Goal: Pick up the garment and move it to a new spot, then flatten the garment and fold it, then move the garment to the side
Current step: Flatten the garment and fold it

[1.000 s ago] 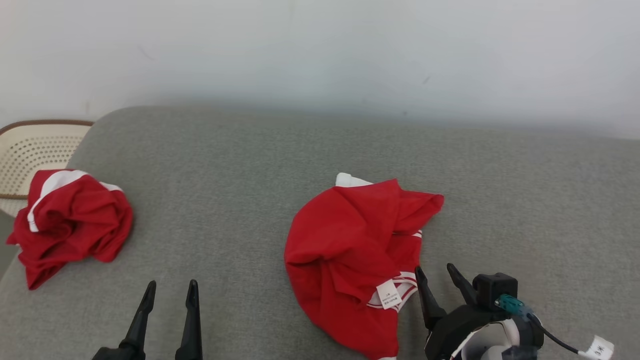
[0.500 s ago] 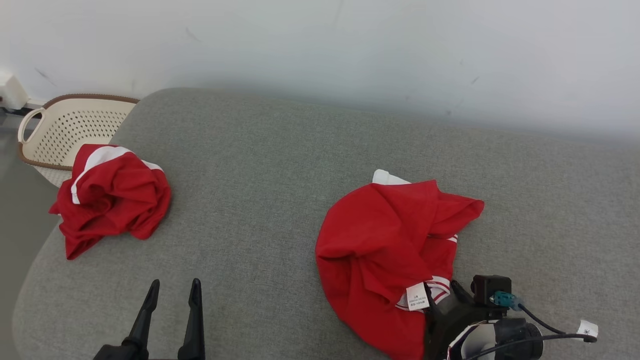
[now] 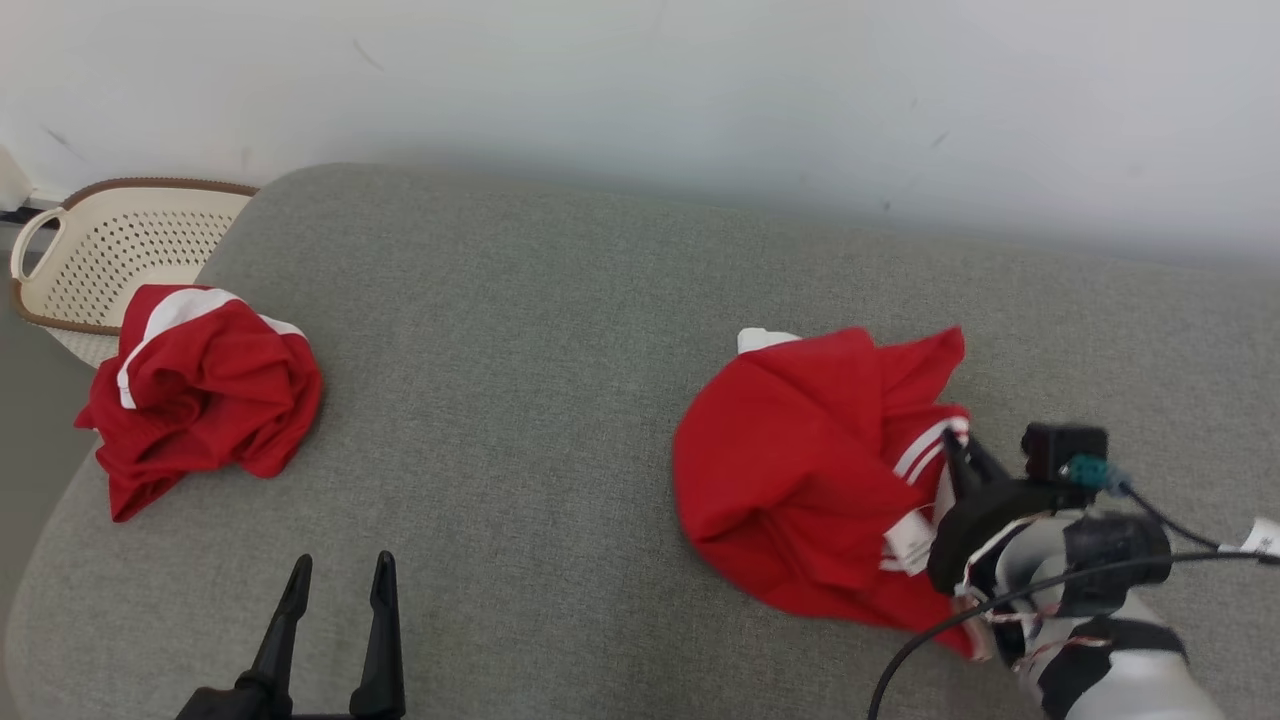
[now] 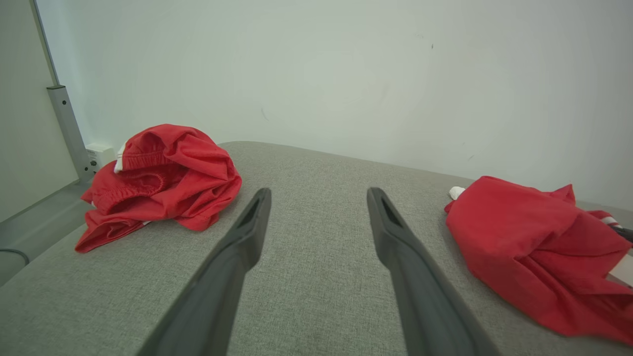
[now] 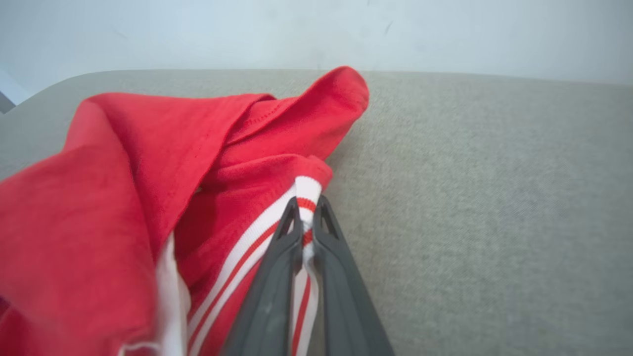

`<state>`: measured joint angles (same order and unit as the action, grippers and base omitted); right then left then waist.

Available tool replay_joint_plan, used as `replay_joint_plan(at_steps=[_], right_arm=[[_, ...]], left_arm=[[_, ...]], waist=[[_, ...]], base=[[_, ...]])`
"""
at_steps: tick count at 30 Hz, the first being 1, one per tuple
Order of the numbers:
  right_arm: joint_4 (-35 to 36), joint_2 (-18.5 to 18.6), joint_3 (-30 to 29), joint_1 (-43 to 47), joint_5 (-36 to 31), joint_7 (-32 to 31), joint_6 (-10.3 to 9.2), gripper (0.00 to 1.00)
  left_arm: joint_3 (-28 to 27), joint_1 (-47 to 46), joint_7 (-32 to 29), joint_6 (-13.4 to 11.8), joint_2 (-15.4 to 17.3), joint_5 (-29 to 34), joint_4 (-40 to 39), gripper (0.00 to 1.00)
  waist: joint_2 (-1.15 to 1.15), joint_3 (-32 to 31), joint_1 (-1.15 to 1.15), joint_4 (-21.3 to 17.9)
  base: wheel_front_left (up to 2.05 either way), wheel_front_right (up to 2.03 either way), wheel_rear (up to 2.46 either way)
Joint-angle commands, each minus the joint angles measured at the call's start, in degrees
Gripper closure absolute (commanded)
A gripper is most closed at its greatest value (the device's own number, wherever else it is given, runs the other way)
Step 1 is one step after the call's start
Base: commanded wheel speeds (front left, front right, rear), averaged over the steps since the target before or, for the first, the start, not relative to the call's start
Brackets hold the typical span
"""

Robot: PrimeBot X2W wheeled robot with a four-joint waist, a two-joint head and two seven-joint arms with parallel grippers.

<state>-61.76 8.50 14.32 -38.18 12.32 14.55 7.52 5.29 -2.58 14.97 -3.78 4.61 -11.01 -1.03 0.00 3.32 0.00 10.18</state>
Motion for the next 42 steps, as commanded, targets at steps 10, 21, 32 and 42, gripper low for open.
replay_joint_plan(at_steps=[10, 21, 32, 42], right_arm=[[-3.39, 11.64, -0.59, -12.95, -2.86, -0.25, -0.05, 1.0], [-8.02, 14.49, -0.34, -15.26, -3.77, -0.76, -0.04, 0.0], [-4.53, 11.91, -4.5, -11.3, -2.88, 0.71, -0.04, 0.0], [14.06, 8.49, -10.37, 2.41, -2.76, 0.68, -0.04, 0.0]], left_arm=[[-0.09, -1.22, 0.22, 0.84, -0.93, 0.56, 0.49, 0.0], [-0.66, -1.72, 0.22, 1.16, -1.4, 0.73, 0.96, 0.0], [-1.24, -0.33, 0.22, 1.4, -1.58, 1.02, 0.92, 0.0], [-1.61, 1.07, 0.22, 1.39, -1.65, 1.33, 0.25, 0.0]], waist=[[0.0, 2.23, 0.0, 2.04], [0.0, 2.9, 0.0, 2.58], [0.0, 0.64, 0.0, 0.24], [0.0, -0.61, 0.0, -2.7]], base=[[0.0, 0.0, 0.0], [0.0, 0.0, 0.0], [0.0, 0.0, 0.0], [0.0, 0.0, 0.0]])
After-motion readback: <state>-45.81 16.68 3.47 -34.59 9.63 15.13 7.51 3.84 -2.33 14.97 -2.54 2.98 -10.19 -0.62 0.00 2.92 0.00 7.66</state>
